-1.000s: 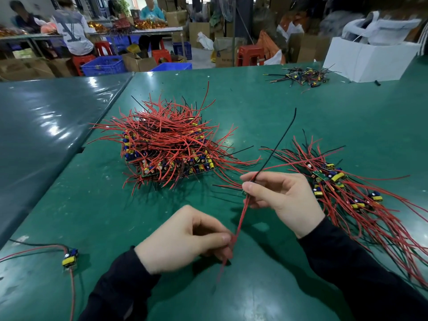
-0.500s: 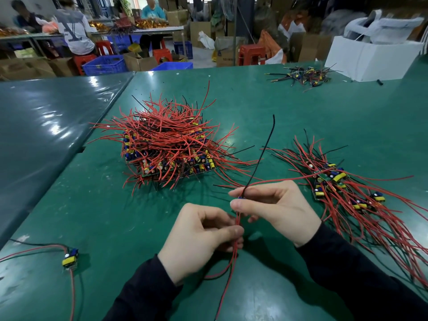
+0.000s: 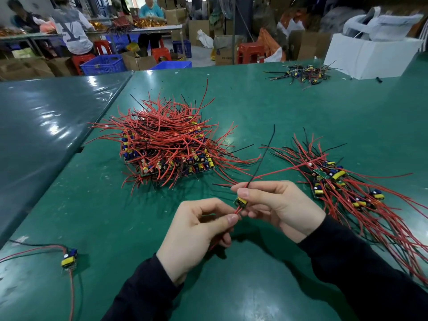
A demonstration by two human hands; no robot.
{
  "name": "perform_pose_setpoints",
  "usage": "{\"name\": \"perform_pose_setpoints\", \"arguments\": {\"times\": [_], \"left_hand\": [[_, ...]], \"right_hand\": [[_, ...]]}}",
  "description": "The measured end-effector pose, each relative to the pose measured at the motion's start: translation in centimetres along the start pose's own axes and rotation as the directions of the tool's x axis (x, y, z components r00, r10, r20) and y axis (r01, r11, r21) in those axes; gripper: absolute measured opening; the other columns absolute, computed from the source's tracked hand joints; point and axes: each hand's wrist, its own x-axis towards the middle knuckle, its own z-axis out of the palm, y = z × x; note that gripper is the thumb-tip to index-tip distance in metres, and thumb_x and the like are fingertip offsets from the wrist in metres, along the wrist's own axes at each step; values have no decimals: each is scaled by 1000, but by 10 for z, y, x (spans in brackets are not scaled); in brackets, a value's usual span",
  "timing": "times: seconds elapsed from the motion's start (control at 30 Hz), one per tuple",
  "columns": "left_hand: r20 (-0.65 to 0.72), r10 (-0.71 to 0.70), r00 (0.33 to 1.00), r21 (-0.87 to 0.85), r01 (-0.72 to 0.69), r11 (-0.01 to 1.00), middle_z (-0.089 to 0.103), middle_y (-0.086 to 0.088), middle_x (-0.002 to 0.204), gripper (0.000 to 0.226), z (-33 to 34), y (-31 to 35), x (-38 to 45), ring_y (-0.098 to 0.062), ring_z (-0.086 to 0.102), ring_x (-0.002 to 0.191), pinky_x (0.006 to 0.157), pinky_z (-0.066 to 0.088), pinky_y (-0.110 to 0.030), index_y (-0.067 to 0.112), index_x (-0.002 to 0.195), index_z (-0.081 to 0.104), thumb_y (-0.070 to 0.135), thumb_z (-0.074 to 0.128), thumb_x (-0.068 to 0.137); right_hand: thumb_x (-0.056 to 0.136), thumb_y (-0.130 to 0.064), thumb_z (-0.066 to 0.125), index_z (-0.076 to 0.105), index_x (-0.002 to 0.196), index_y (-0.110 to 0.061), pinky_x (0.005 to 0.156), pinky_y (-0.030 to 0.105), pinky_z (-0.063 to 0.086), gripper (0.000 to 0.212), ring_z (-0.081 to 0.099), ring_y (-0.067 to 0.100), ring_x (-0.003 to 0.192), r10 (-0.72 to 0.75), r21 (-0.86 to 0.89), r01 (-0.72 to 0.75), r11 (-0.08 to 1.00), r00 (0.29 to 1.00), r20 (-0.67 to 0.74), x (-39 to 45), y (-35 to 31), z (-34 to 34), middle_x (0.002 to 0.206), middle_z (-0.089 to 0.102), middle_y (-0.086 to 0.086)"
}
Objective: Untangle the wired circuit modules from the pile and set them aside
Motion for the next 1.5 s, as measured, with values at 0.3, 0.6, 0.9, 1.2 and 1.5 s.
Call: {"name": "perform_pose_setpoints", "arguments": {"times": [0.3,0.6,0.9,1.2,1.5], "left_hand": [[3,-55,998,-35,55,998,63,-8,56,13,-6,-3,1,-14,58,46,48,52,-23,1,72,70,-5,64,81],[66,-101,993,43,98,994,58,-2,54,16,-4,-10,3,-10,51,40,42,47,-21,0,77,63,-7,54,89],[-83,-80,993,69,86,994,51,-1,48,22,-2,-17,7,-7,30,34,37,23,-16,3,71,61,-2,53,92],[-53,-11,999,253,24,967,54,2,48,22,-5,-19,7,-9,44,37,37,36,-18,5,71,66,1,56,91],[-129,70,989,300,-29,953,55,3,50,23,-11,-27,12,-12,49,43,40,38,-22,12,71,67,7,58,91]], "right_hand": [[70,8,70,71,85,-9,53,19,52,23,63,13,54,-206,-195,194,962,978,-44,2,-3,-4,63,64,3],[50,-1,76,68,87,-12,58,26,56,40,65,25,65,-216,-125,205,971,973,-84,2,-4,-6,67,66,9],[40,-12,82,74,75,-20,51,23,52,37,66,24,60,-209,-4,209,978,977,-28,0,4,3,65,66,13],[46,-3,77,69,73,-17,51,21,53,32,70,24,61,-296,54,316,947,927,-229,3,-5,-8,65,68,12],[51,2,72,66,77,-14,51,19,52,32,70,22,59,-300,128,336,933,923,-241,1,-11,-5,61,67,9]]}}
